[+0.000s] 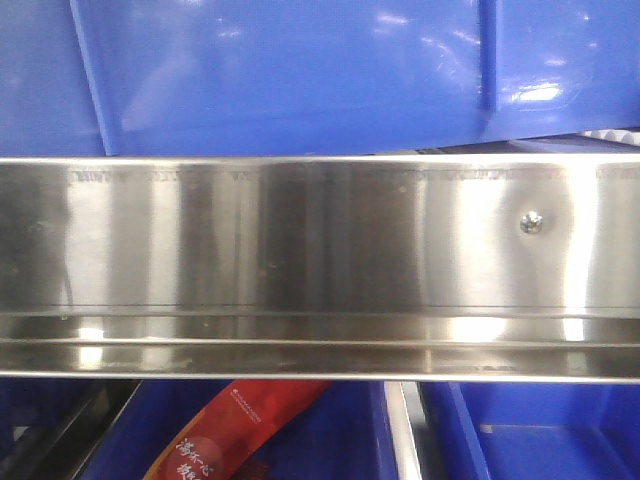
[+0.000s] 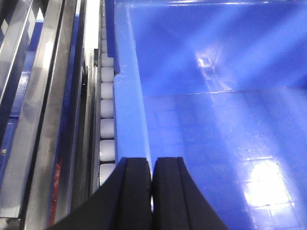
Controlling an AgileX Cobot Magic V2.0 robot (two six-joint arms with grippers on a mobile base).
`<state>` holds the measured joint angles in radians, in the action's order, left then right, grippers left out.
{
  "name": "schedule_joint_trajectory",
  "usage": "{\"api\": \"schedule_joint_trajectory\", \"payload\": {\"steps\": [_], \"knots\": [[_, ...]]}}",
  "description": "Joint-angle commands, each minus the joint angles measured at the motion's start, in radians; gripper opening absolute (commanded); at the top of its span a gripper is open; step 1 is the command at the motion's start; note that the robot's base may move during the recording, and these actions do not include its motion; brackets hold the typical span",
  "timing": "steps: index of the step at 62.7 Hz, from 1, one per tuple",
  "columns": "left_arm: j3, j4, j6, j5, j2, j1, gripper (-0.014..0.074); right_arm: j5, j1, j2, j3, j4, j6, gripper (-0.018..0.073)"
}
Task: Move blue bin to conveyor side
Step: 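Close both grippers on opposite side walls of the blue bin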
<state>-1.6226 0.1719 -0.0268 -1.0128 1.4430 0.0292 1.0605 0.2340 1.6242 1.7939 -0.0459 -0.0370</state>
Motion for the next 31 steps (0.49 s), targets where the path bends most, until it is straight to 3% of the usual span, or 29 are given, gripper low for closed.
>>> {"api": "schedule_joint_trajectory", "payload": {"steps": [1, 14, 31], "knots": [[-0.007, 0.009, 0.000, 0.010, -0.002, -0.006, -0.0010, 0.031, 0.000, 0.000, 0.000, -0.010, -0.015, -0.0075], [-0.007, 0.009, 0.000, 0.024, 0.023, -0.006, 0.0058, 0.038, 0.000, 0.000, 0.000, -0.010, -0.016, -0.0078], [-0.007, 0.008, 0.000, 0.104, 0.045, -0.006, 0.0400, 0.038, 0.000, 0.000, 0.000, -0.010, -0.016, -0.0078]]}}
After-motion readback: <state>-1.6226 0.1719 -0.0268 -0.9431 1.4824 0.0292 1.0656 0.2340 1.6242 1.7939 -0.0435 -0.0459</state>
